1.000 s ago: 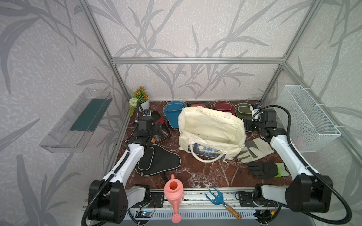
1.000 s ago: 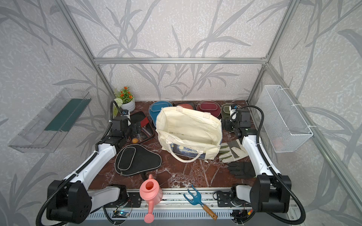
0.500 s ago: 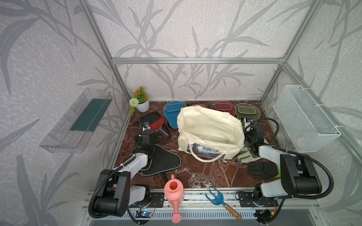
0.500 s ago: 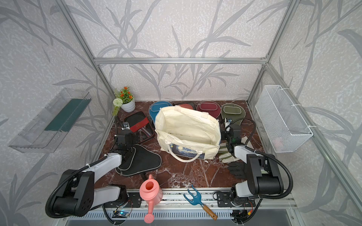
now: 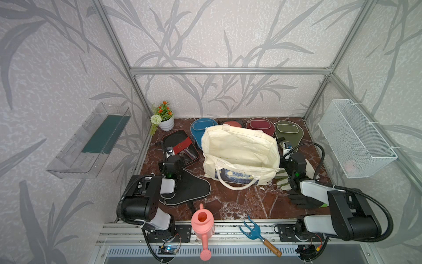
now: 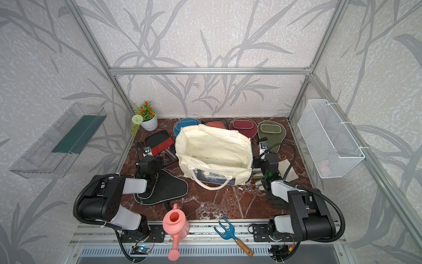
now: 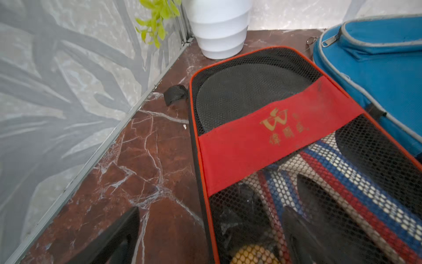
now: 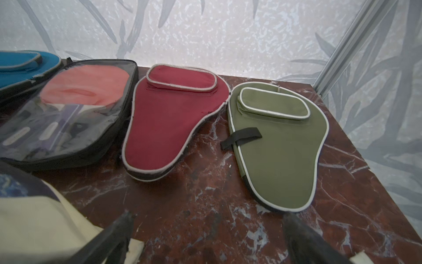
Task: Remove the ping pong set from the canvas bag
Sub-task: Reset both arms
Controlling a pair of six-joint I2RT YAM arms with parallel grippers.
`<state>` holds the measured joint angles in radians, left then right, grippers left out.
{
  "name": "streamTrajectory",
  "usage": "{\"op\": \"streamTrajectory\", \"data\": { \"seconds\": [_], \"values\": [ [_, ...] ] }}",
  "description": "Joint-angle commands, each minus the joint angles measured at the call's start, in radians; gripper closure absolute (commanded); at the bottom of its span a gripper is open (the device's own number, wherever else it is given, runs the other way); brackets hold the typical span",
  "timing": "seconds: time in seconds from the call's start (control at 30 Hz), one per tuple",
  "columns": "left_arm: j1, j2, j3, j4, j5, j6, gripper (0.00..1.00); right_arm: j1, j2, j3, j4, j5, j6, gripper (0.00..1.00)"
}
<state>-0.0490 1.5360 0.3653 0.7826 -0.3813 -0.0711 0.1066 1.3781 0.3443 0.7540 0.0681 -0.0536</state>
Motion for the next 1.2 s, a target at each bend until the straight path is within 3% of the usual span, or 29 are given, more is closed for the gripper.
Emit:
{"op": "streamTrajectory", "data": {
  "seconds": [0.0,0.03,0.1,0.2,0.9,1.0,1.1,1.17],
  "values": [
    [0.02,-0.014,0.039,0.027,0.033,-0.015,0.04,0.007,0.104,0.042,0.101,0.071,0.011,0.01],
    [0.023,-0.011,0.038,0.035,0.037,-0.016,0.04,0.007,0.149,0.056,0.097,0.048,0.003,0.01],
    [0.027,-0.013,0.04,0.03,0.042,-0.02,0.04,0.012,0.223,-0.001,0.313,0.071,-0.014,0.01],
    [0.028,-0.015,0.038,0.027,0.045,-0.018,0.01,0.009,0.198,0.011,0.243,0.127,0.025,0.01],
    [0.029,-0.014,0.04,0.025,0.045,-0.019,0.01,0.033,0.21,0.008,0.272,0.082,-0.031,0.01],
    [0.028,-0.014,0.041,0.026,0.044,-0.018,0.01,0.033,0.215,-0.047,0.381,0.046,-0.043,0.01],
    [0.028,-0.014,0.04,0.026,0.045,-0.019,0.01,0.033,0.256,-0.177,0.654,0.034,-0.051,0.01],
    [0.029,-0.014,0.04,0.025,0.045,-0.019,0.01,0.034,0.202,-0.16,0.557,0.048,-0.04,0.01]
  ]
}}
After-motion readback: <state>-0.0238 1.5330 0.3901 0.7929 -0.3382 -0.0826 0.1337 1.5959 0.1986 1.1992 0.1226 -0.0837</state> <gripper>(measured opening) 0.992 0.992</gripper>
